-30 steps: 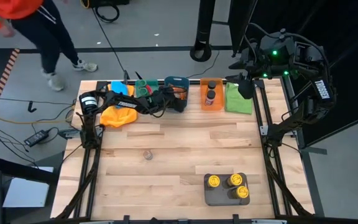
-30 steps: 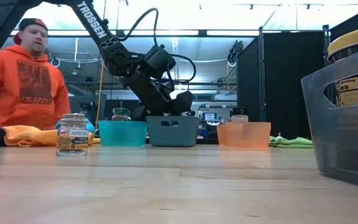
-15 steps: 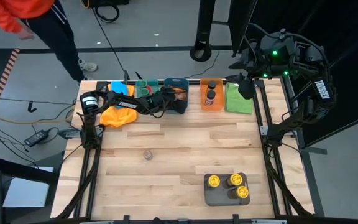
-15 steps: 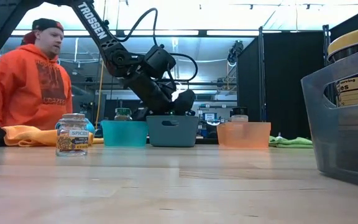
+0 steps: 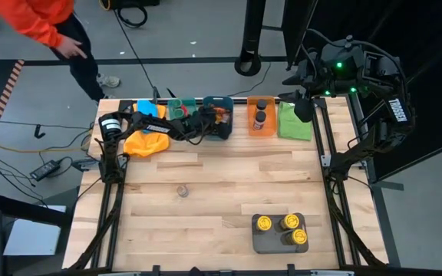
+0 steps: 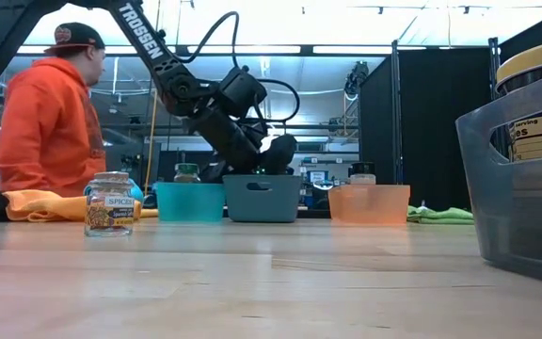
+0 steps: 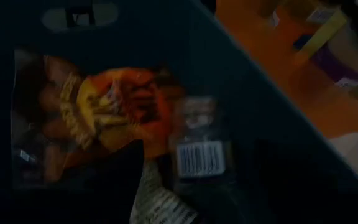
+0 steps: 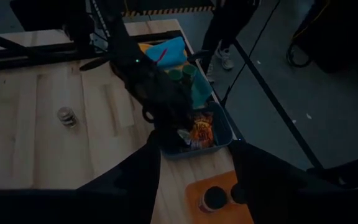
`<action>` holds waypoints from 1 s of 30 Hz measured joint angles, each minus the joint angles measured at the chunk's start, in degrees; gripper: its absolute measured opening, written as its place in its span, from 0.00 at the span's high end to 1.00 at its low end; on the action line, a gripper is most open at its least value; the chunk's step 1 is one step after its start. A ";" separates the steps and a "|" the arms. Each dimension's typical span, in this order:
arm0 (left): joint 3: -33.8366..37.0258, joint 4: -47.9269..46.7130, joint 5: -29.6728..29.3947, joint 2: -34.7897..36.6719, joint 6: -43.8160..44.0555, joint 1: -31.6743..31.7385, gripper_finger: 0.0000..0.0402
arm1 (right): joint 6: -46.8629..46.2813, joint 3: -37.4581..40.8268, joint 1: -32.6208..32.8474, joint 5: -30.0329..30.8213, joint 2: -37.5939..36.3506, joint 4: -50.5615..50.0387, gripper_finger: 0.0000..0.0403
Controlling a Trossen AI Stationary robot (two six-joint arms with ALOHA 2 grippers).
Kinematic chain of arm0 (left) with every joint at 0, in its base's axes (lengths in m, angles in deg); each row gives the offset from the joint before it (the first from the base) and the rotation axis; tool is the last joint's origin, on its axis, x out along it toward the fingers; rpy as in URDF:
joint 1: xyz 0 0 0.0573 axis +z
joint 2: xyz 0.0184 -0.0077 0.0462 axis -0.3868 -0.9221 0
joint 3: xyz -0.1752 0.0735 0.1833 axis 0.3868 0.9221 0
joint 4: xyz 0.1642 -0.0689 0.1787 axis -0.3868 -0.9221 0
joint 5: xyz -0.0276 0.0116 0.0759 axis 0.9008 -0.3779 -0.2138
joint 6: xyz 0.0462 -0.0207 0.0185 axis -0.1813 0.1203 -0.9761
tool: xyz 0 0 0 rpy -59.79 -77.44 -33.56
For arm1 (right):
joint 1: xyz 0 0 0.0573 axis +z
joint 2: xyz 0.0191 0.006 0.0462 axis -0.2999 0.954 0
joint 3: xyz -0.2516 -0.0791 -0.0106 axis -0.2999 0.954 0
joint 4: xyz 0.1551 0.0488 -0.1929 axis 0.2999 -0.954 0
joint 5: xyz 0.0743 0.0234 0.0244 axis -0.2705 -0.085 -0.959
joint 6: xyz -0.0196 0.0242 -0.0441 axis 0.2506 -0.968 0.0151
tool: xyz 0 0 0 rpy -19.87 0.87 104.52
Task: Sort spices by type
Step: Put the brown seasoning bottle into the blue bin
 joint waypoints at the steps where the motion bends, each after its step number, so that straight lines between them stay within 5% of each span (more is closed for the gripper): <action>1: -0.39 -0.01 0.00 0.00 -0.03 0.01 0.24 | 0.00 0.00 0.00 0.00 0.00 -0.02 0.48; 6: -3.39 -0.61 0.72 0.19 -3.02 -0.01 0.24 | 0.02 0.00 0.01 0.00 0.00 -0.02 0.48; 15: -11.18 -15.98 6.42 6.64 -12.82 0.01 0.24 | 1.10 0.00 0.00 0.00 0.00 -0.07 0.48; 22: -12.97 -34.51 18.58 22.47 -21.58 -1.52 0.24 | 2.17 0.00 -0.05 -0.01 0.00 -0.08 0.48; 30: -2.42 -46.84 19.73 42.57 -22.17 -11.16 0.25 | 2.60 0.00 -0.05 -0.02 0.00 -0.07 0.48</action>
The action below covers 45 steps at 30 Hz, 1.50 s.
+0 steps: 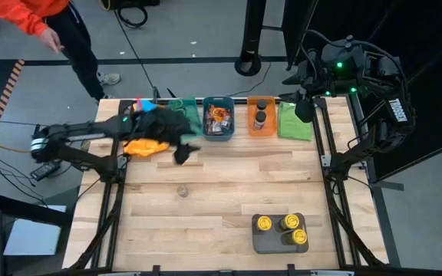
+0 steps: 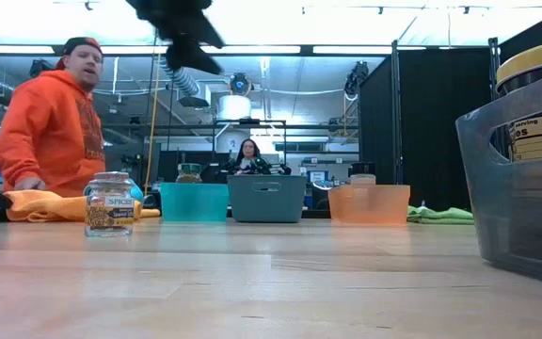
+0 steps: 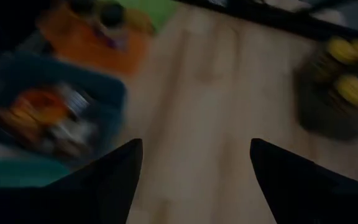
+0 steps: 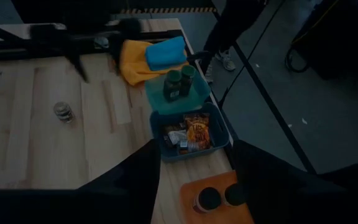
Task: Sort spices by type
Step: Put the brown seasoning bottle into the blue bin
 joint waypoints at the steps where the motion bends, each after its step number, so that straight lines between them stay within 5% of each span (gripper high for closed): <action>1: 2.32 -0.19 -0.10 2.28 1.30 -1.78 0.25 | 0.00 0.00 0.00 0.00 0.00 0.00 0.48; 9: 23.00 10.60 -5.64 14.57 9.56 -17.86 0.25 | -0.02 0.00 0.00 0.00 0.00 0.32 0.48; 19: 38.80 29.49 -14.58 12.56 17.92 -27.31 0.25 | -1.70 0.00 0.00 -0.01 0.00 1.42 0.48; 35: 39.95 32.78 -24.71 0.21 19.22 -35.16 0.27 | -3.65 0.00 0.00 -0.02 0.00 1.46 0.48; 45: 39.95 41.28 -24.74 -9.61 19.41 -35.80 0.28 | -3.67 0.00 0.00 0.00 0.00 1.49 0.48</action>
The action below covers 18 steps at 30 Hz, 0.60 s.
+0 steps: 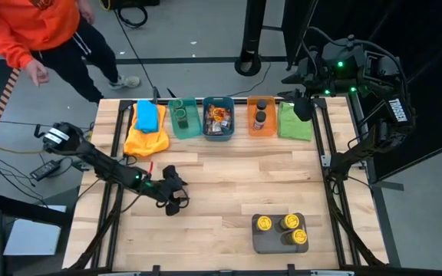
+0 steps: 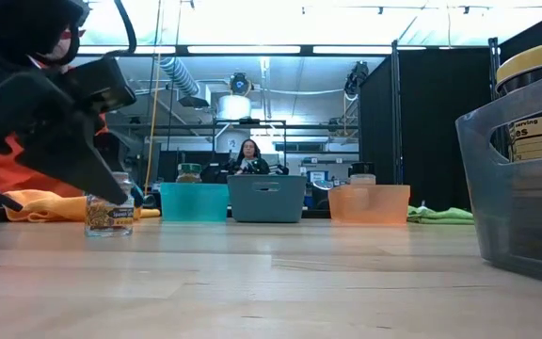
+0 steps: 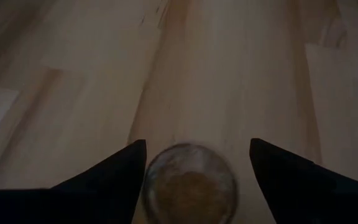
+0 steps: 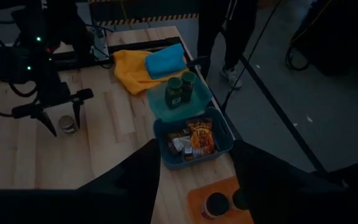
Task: Sort spices by type
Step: Put the brown seasoning bottle into the blue bin
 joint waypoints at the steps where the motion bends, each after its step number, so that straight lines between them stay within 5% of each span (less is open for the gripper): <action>1: 0.00 1.02 0.00 -0.43 0.04 0.00 0.28 | -0.02 0.00 0.00 -0.02 0.00 0.00 0.48; 11: -0.07 -2.34 -0.22 -0.75 1.27 -0.04 0.57 | 0.04 0.00 0.00 0.00 -0.01 -0.02 0.49; 18: -1.54 -1.21 -0.82 -0.54 1.25 0.27 0.57 | 0.07 0.00 0.00 0.00 0.00 -0.02 0.49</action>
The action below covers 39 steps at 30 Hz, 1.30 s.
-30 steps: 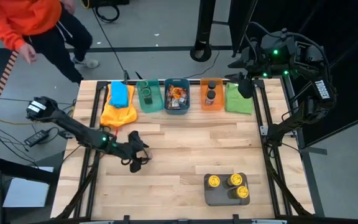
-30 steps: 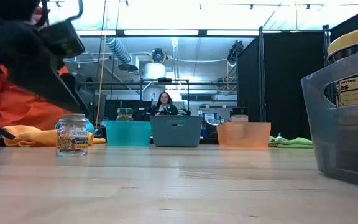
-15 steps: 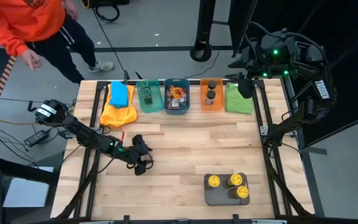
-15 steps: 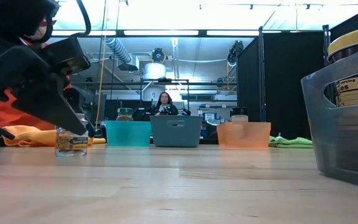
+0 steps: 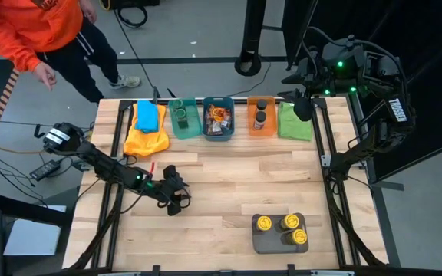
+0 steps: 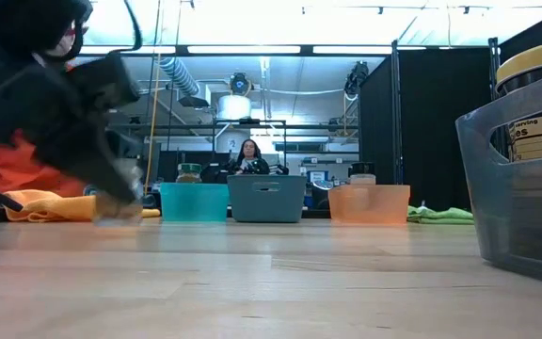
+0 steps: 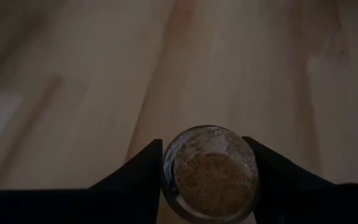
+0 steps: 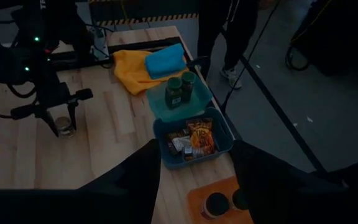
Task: Sort spices by type
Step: Put the brown seasoning bottle into the blue bin
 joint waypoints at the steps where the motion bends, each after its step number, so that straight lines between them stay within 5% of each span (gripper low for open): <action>1: -0.75 0.17 -0.26 0.05 0.01 0.36 0.57 | 0.00 0.00 0.00 0.00 0.00 0.00 0.49; 6: -5.45 -0.14 -1.51 0.06 -2.97 4.71 0.57 | 0.11 0.00 0.00 0.00 0.00 0.28 0.49; 19: -15.69 1.85 -0.81 0.06 -26.77 25.61 0.57 | -2.25 0.00 0.00 0.00 0.00 0.79 0.49; 28: -19.06 15.48 1.91 -3.96 -22.03 38.35 0.57 | -2.47 0.00 0.00 0.00 0.00 0.78 0.49; 39: -24.91 24.02 0.08 -18.85 -17.78 39.97 0.57 | -2.49 0.00 0.00 0.00 0.00 0.74 0.49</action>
